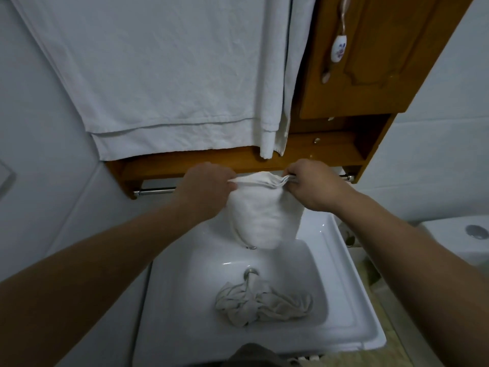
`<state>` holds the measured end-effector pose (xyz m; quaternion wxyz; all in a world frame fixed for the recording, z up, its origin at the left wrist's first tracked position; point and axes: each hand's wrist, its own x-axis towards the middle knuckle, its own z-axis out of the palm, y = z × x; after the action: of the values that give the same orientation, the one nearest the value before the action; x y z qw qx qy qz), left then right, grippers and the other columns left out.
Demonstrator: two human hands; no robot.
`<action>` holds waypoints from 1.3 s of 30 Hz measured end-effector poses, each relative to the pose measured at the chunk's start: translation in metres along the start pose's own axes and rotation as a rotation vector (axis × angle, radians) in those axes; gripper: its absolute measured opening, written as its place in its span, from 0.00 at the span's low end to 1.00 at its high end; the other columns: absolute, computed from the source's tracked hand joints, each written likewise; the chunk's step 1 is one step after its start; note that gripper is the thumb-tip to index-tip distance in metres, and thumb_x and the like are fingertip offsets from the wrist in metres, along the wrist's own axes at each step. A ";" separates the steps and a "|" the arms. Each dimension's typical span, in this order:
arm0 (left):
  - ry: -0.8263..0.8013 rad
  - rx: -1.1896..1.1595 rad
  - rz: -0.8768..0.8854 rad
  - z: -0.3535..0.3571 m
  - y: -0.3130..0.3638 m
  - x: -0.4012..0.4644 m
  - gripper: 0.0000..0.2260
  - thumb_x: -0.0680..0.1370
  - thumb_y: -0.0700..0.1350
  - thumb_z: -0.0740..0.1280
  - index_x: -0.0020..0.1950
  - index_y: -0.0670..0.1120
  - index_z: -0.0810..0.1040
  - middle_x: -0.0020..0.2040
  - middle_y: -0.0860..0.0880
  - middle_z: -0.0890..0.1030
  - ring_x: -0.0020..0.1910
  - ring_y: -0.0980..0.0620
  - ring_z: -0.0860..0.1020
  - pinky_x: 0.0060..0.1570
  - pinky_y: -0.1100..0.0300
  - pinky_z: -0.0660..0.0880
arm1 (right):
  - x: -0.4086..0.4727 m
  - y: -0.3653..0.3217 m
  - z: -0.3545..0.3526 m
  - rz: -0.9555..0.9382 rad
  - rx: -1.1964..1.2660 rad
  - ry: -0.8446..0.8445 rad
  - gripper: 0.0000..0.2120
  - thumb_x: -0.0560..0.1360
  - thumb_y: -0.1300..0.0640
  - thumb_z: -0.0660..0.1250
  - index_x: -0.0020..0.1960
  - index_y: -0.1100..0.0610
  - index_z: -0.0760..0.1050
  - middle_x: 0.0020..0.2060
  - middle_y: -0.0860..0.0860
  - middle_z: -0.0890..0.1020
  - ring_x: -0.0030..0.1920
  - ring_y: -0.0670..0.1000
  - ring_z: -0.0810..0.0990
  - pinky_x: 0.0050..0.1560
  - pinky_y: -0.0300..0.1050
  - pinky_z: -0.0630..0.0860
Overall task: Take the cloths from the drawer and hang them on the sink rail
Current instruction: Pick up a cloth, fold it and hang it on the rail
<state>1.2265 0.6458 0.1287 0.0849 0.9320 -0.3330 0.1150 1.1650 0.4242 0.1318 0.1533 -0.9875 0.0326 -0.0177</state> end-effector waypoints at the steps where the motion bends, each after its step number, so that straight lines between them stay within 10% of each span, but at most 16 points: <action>1: 0.026 -0.019 -0.016 -0.001 0.000 0.006 0.12 0.81 0.50 0.62 0.57 0.47 0.81 0.51 0.46 0.83 0.49 0.45 0.79 0.43 0.59 0.64 | -0.001 0.004 0.000 0.025 0.041 0.009 0.10 0.80 0.54 0.64 0.57 0.54 0.80 0.52 0.52 0.81 0.50 0.53 0.78 0.45 0.46 0.73; 15: -0.074 -0.223 0.015 0.051 0.050 0.037 0.12 0.82 0.47 0.61 0.60 0.44 0.80 0.54 0.46 0.82 0.51 0.48 0.78 0.46 0.65 0.63 | -0.013 0.070 0.025 0.290 0.075 0.285 0.12 0.78 0.50 0.66 0.59 0.52 0.82 0.53 0.51 0.76 0.46 0.49 0.75 0.50 0.43 0.74; 31: -0.181 -0.127 -0.037 0.158 0.104 0.107 0.10 0.83 0.43 0.57 0.55 0.45 0.77 0.50 0.46 0.81 0.47 0.49 0.76 0.46 0.61 0.65 | 0.019 0.164 0.087 0.507 0.137 0.191 0.13 0.82 0.53 0.59 0.62 0.48 0.77 0.49 0.52 0.86 0.44 0.55 0.84 0.48 0.52 0.83; 39: -0.067 0.093 0.014 0.206 0.109 0.135 0.08 0.66 0.35 0.76 0.43 0.42 0.82 0.37 0.43 0.83 0.38 0.44 0.81 0.46 0.53 0.79 | 0.050 0.207 0.129 0.286 0.133 0.404 0.16 0.82 0.55 0.59 0.68 0.47 0.72 0.47 0.51 0.84 0.44 0.52 0.81 0.45 0.48 0.81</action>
<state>1.2910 0.4332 -0.0230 0.0294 0.9360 -0.3363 0.0997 1.2087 0.2627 -0.0522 0.2094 -0.9370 0.2005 -0.1949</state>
